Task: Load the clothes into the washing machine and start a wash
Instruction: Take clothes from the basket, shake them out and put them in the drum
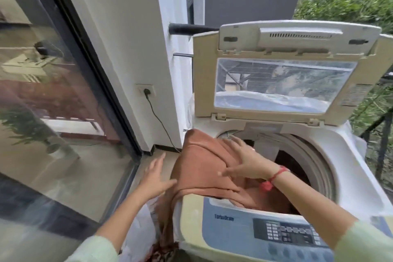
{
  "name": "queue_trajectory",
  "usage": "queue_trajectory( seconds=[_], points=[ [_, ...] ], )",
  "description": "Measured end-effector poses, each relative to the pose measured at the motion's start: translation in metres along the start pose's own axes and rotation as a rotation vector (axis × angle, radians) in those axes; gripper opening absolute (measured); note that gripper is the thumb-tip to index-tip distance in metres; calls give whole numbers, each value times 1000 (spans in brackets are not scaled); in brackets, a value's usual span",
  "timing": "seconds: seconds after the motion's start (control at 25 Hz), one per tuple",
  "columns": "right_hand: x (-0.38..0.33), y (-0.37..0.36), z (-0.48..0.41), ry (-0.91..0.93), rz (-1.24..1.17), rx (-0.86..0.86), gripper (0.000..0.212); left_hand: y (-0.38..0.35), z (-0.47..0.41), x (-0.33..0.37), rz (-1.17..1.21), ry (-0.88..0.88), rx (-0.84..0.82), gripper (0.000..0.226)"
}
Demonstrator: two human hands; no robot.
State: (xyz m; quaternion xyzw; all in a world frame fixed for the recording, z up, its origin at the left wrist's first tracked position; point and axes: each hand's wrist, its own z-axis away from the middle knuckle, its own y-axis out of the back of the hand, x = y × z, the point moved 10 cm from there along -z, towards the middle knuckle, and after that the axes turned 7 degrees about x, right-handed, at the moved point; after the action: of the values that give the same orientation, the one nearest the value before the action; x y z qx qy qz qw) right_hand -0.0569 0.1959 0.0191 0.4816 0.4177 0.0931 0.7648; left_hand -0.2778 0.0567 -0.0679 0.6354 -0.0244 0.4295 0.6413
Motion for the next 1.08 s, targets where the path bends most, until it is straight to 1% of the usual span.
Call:
queue_trajectory(
  seconds=[0.04, 0.08, 0.12, 0.16, 0.2, 0.24, 0.28, 0.36, 0.4, 0.44, 0.48, 0.52, 0.56, 0.6, 0.64, 0.68, 0.72, 0.76, 0.8, 0.84, 0.88, 0.92, 0.96, 1.0, 1.04, 1.08],
  points=[
    [-29, -20, -17, 33, 42, -51, 119, -24, 2, -23, -43, 27, -172, 110],
    [-49, -40, -34, 41, 97, -85, 127, -38, 7, -38, -103, 29, -291, 118],
    [-59, -58, -50, 15, 154, -111, 130, -55, 8, -52, -177, 15, -361, 125],
    [-63, -74, -62, -21, 214, -132, 130, -64, 9, -61, -261, 3, -390, 132],
    [-65, -89, -68, -55, 268, -149, 125, -72, 6, -68, -324, -7, -385, 140],
    [-68, -98, -71, -77, 313, -143, 112, -78, 5, -70, -364, -15, -359, 146],
    [-74, -102, -73, -89, 351, -106, 92, -84, 4, -72, -356, -29, -320, 148],
    [-87, -95, -71, -87, 412, 16, 49, -92, 4, -68, -252, -6, -280, 144],
    [-95, -90, -69, -66, 434, 75, 37, -96, 3, -71, -178, 43, -259, 139],
    [-101, -86, -67, -25, 422, 127, 31, -95, 1, -71, -89, 97, -214, 131],
    [-104, -82, -64, 26, 375, 172, 30, -92, -1, -70, 12, 132, -140, 113],
    [-104, -75, -59, 72, 291, 212, 30, -91, -4, -72, 111, 145, -78, 83],
    [-99, -61, -50, 97, 191, 248, 31, -75, -7, -68, 114, 114, 30, 53],
    [-92, -39, -38, 93, 94, 296, 35, -58, -11, -62, 94, 84, 138, 31],
    [-79, -9, -22, 72, -11, 361, 40, -33, -11, -45, 161, 33, 278, 24],
    [-62, 30, 0, 45, -116, 453, 42, -11, -13, -17, 258, -28, 402, 28],
    [-46, 74, 26, 25, -196, 568, 38, 15, -8, 25, 380, -156, 488, 30],
    [-20, 118, 54, -11, -240, 703, 32, 39, 3, 79, 442, -335, 545, 29],
    [8, 157, 83, -57, -213, 845, 26, 53, 16, 136, 418, -496, 572, 27],
    [40, 185, 107, -150, -130, 966, 25, 53, 28, 188, 310, -602, 571, 27],
    [72, 200, 126, -242, -73, 1040, 23, 35, 32, 230, 138, -650, 541, 29],
    [96, 200, 130, -268, -32, 1023, 17, 5, 27, 257, -48, -629, 428, 32],
    [117, 178, 116, -267, 28, 883, 13, -34, 19, 265, -220, -568, 199, 37],
    [126, 153, 102, -222, 99, 731, 24, -77, 17, 257, -346, -494, -86, 48],
    [140, 120, 85, -172, 182, 564, 36, -108, 23, 244, -400, -445, -337, 61],
    [154, 87, 68, -184, 258, 366, 37, -121, 32, 236, -339, -445, -490, 69]
  ],
)
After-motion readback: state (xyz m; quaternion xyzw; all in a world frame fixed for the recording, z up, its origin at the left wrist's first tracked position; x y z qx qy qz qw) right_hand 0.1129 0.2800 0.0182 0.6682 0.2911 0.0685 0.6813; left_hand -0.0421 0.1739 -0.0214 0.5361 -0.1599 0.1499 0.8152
